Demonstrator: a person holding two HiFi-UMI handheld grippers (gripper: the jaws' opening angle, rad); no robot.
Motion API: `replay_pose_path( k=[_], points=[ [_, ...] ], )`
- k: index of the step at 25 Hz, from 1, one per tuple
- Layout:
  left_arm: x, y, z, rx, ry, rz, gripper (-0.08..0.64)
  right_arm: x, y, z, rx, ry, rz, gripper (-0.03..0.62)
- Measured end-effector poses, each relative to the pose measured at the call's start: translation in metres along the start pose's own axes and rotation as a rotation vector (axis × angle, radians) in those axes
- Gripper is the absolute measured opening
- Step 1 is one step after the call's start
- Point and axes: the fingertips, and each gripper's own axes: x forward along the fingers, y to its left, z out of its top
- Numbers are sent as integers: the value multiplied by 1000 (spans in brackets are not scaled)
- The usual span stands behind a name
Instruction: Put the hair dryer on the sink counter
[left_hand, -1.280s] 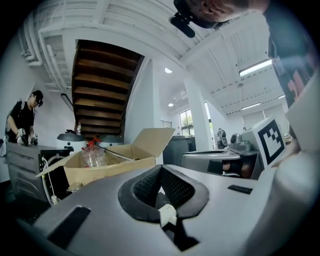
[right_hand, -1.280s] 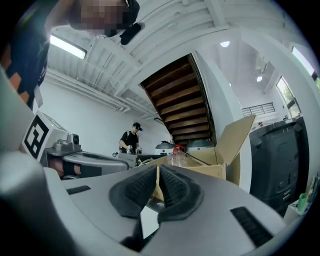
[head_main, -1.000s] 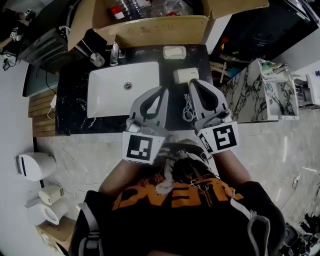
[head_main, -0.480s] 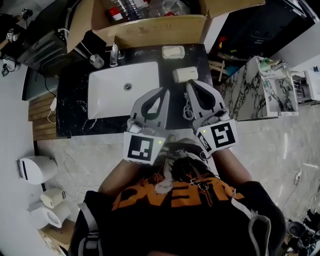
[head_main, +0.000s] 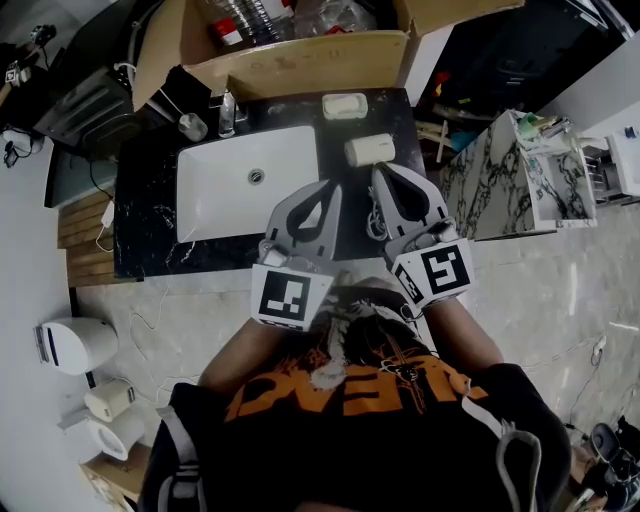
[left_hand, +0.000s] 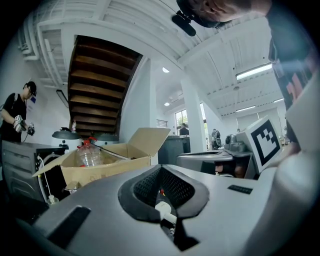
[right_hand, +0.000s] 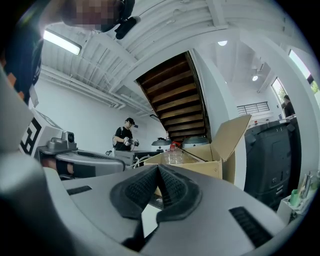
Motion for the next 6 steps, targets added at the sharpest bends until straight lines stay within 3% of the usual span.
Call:
replay_pose_path(
  k=[6],
  points=[
    [2, -3, -7, -6, 14, -15, 21, 0, -2, -4, -3, 10, -7, 15]
  ],
)
